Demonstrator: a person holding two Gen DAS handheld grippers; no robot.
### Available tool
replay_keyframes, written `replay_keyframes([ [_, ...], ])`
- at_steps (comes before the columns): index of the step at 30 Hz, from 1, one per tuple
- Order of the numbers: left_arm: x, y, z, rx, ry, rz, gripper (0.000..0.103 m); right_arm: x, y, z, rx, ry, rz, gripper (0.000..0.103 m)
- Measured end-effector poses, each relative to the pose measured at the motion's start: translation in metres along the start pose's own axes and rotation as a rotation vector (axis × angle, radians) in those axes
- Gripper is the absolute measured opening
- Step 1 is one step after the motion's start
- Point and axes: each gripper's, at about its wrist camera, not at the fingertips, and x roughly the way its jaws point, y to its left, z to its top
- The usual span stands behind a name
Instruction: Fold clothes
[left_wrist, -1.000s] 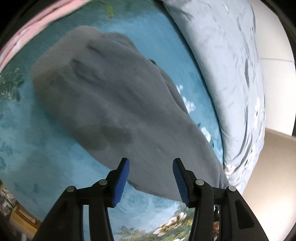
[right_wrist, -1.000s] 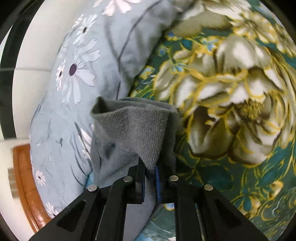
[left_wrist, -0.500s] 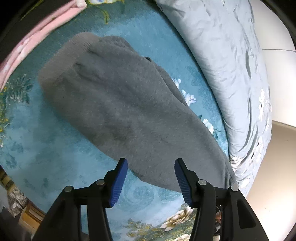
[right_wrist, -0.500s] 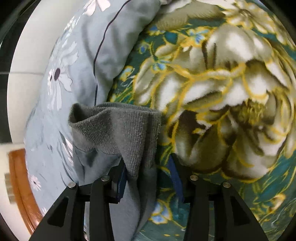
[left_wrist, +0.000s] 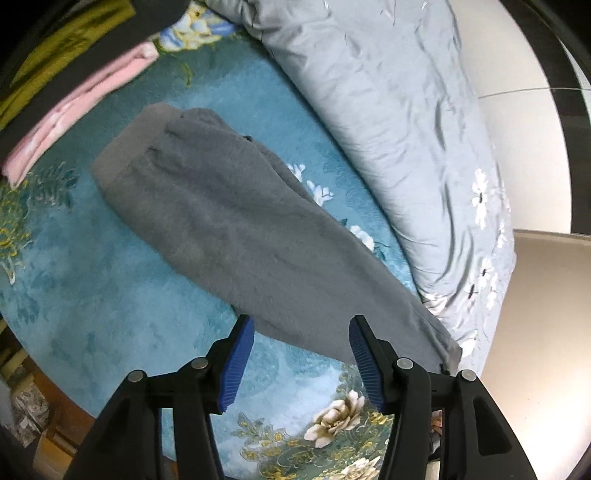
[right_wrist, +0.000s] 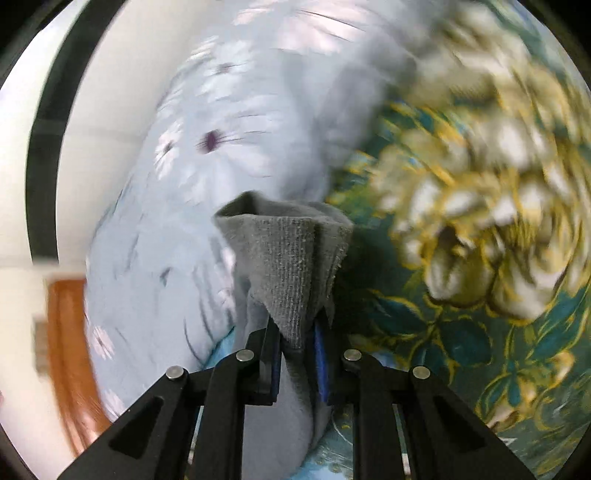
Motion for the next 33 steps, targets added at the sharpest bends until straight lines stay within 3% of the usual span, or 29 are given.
replay_keyframes([
  [4,-0.026,0.004,-0.018,0.003,-0.038,-0.030,0.059,-0.019,0.076,-0.027,-0.274,-0.028,-0.024,0.016],
  [7,-0.040,0.037,-0.029,-0.060,-0.066,-0.041,0.059,-0.018,0.143,-0.060,-0.521,-0.023,-0.043,0.016],
  [10,-0.054,0.072,-0.039,-0.126,-0.094,-0.051,0.059,0.010,0.204,-0.098,-0.728,0.016,-0.073,0.016],
  [13,-0.060,0.104,-0.041,-0.183,-0.106,-0.061,0.060,0.032,0.228,-0.139,-0.819,0.081,-0.103,0.016],
  [18,-0.057,0.146,-0.023,-0.236,-0.083,-0.085,0.060,0.095,0.236,-0.215,-0.979,0.170,-0.213,0.016],
  [22,-0.046,0.163,0.004,-0.233,-0.042,-0.095,0.060,0.136,0.236,-0.274,-1.114,0.168,-0.354,0.016],
  [27,-0.025,0.178,0.040,-0.219,0.008,-0.097,0.060,0.177,0.208,-0.307,-1.093,0.250,-0.443,0.017],
  [33,-0.001,0.190,0.075,-0.199,0.056,-0.097,0.060,0.187,0.200,-0.329,-1.092,0.230,-0.504,0.019],
])
